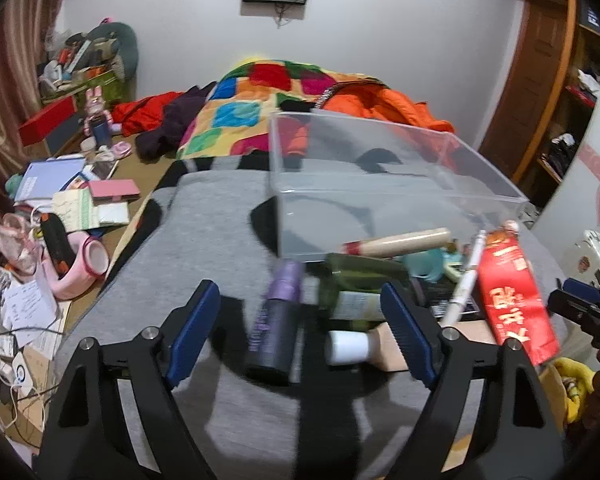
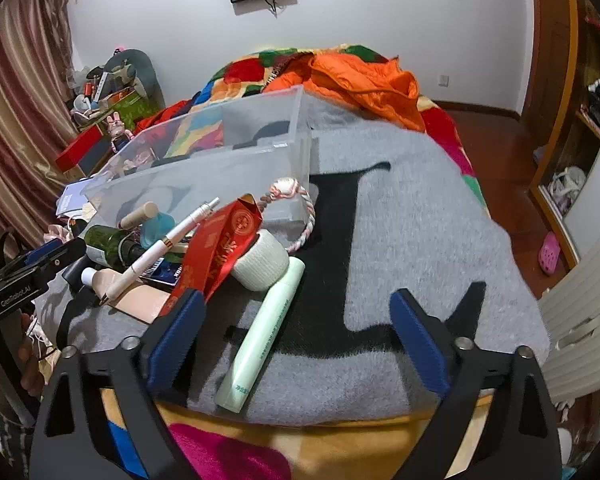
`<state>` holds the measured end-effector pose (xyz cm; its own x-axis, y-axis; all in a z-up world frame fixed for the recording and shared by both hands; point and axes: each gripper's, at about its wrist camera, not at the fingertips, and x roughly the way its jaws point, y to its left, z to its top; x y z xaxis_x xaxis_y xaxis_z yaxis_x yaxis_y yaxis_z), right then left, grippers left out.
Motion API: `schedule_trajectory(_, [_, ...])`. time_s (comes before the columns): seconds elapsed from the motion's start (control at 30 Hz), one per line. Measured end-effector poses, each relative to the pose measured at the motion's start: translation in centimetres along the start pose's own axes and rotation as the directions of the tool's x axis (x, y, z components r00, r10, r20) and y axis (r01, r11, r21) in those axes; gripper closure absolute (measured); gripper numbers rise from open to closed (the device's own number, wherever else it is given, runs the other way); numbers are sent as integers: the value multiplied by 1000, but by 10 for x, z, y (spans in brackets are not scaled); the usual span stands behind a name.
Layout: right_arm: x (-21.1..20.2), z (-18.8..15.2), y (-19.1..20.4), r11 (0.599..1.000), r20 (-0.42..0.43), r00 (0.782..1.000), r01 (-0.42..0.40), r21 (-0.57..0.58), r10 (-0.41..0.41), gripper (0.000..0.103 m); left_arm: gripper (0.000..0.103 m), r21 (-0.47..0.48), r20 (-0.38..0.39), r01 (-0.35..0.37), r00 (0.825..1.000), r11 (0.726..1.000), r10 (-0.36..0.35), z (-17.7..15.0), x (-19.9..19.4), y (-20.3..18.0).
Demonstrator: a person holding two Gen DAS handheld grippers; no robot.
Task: Organize objects
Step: 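Grasp the purple spray bottle with the left tool while the right tool grasps the pale green tube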
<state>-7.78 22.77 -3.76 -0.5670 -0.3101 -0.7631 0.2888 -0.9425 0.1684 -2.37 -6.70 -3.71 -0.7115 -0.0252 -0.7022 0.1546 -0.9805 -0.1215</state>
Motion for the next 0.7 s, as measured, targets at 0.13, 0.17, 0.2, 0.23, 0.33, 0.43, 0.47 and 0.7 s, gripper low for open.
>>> schedule_trajectory(0.13, [10,1,-2,1000,-26,1000,5,9,-4,31,33,-45,-33,-4,999,999,3,-6,7,18])
schedule_trajectory(0.17, [13,1,-3,1000,-36,999,1,12,-1,35,33,-52,-37,-3,999,999,1,-7,9,21])
schedule_trajectory(0.2, [15,0,-3,1000,-47,999,-3,14,4,37,33,-57,-38,1,999,998,-3,-9,10,23])
schedule_trajectory(0.23, [18,0,-3,1000,-60,998,-9,17,10,41,33,-56,-38,2,999,998,-4,-10,10,24])
schedule_trajectory(0.33, [25,-2,-2,1000,-78,997,-16,15,17,49,33,-47,-34,-10,999,999,9,-11,12,25])
schedule_trajectory(0.43, [30,-2,1,1000,-85,996,-11,5,12,57,39,-33,-43,-31,999,999,30,-13,16,26])
schedule_trajectory(0.47, [31,-2,3,1000,-83,997,-8,0,8,59,41,-30,-56,-33,998,999,31,-14,19,28])
schedule_trajectory(0.7, [29,-2,2,1000,-68,998,5,-4,-6,83,62,-7,-42,-64,997,998,63,-14,31,23])
